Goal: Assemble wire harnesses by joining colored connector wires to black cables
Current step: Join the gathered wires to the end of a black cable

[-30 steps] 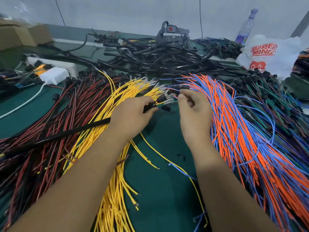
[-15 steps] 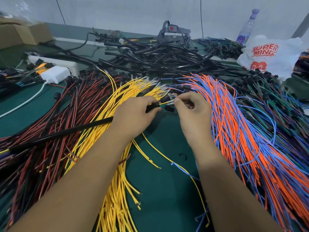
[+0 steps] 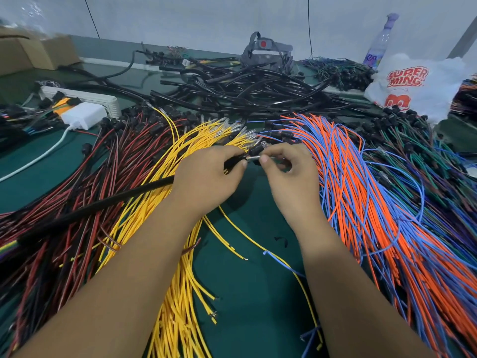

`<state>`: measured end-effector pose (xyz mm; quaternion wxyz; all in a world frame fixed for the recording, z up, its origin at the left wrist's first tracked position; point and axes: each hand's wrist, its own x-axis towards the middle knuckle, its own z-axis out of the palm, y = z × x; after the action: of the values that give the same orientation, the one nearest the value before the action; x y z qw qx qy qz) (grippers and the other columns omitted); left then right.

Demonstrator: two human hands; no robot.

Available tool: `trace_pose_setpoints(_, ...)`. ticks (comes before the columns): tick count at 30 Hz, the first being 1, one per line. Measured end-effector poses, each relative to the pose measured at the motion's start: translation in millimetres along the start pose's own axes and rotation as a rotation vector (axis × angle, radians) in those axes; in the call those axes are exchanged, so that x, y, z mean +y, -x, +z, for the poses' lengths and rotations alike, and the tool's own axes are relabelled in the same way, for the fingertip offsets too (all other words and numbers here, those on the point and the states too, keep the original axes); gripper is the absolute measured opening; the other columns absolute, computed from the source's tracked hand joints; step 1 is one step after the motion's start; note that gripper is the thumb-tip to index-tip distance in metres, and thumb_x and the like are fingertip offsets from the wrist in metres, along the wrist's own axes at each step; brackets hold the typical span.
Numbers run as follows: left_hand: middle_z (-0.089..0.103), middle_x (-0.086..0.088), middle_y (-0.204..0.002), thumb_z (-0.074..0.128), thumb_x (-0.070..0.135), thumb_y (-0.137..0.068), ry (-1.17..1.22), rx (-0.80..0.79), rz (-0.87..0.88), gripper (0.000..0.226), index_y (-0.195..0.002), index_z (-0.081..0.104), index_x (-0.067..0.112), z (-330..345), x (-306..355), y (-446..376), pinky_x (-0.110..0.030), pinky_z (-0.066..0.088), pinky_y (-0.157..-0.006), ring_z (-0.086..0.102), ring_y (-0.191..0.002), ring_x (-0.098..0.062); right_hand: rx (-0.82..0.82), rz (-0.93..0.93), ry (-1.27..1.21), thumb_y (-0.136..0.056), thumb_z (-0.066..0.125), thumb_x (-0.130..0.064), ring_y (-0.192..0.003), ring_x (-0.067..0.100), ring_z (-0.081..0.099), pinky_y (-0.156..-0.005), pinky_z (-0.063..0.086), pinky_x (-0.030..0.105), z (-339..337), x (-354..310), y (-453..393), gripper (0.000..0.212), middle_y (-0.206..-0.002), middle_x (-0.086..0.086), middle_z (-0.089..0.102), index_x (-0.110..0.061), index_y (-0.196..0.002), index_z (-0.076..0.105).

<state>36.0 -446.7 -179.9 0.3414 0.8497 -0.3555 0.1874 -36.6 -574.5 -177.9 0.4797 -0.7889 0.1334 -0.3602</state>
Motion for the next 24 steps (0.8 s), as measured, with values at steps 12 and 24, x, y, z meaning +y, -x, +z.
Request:
trace_pose_setpoints(12, 0.072, -0.001, -0.091, 0.069, 0.019, -0.086, -0.127, 0.138, 0.098, 0.018, -0.103, 0.075, 0.021, -3.4, -0.9, -0.8, -0.037, 0.050, -0.067, 0.065, -0.090, -0.028, 0.043, 0.085, -0.118, -0.086, 0.069, -0.011, -0.059, -0.004, 0.052, -0.059, 0.039, 0.006, -0.5, 0.4, -1.7, 0.021, -0.067, -0.014, 0.062, -0.026, -0.073, 0.066)
trace_pose_setpoints(24, 0.068, -0.007, -0.079, 0.076, 0.003, -0.075, -0.157, 0.201, 0.301, 0.010, -0.084, 0.071, 0.007, -8.9, 0.5, -1.9, -0.039, 0.051, -0.065, 0.063, -0.078, -0.032, 0.057, 0.089, -0.223, -0.089, 0.066, -0.011, -0.064, 0.003, 0.055, -0.061, 0.045, 0.013, 0.2, -0.4, -0.8, 0.017, -0.071, -0.008, 0.065, -0.025, -0.079, 0.067)
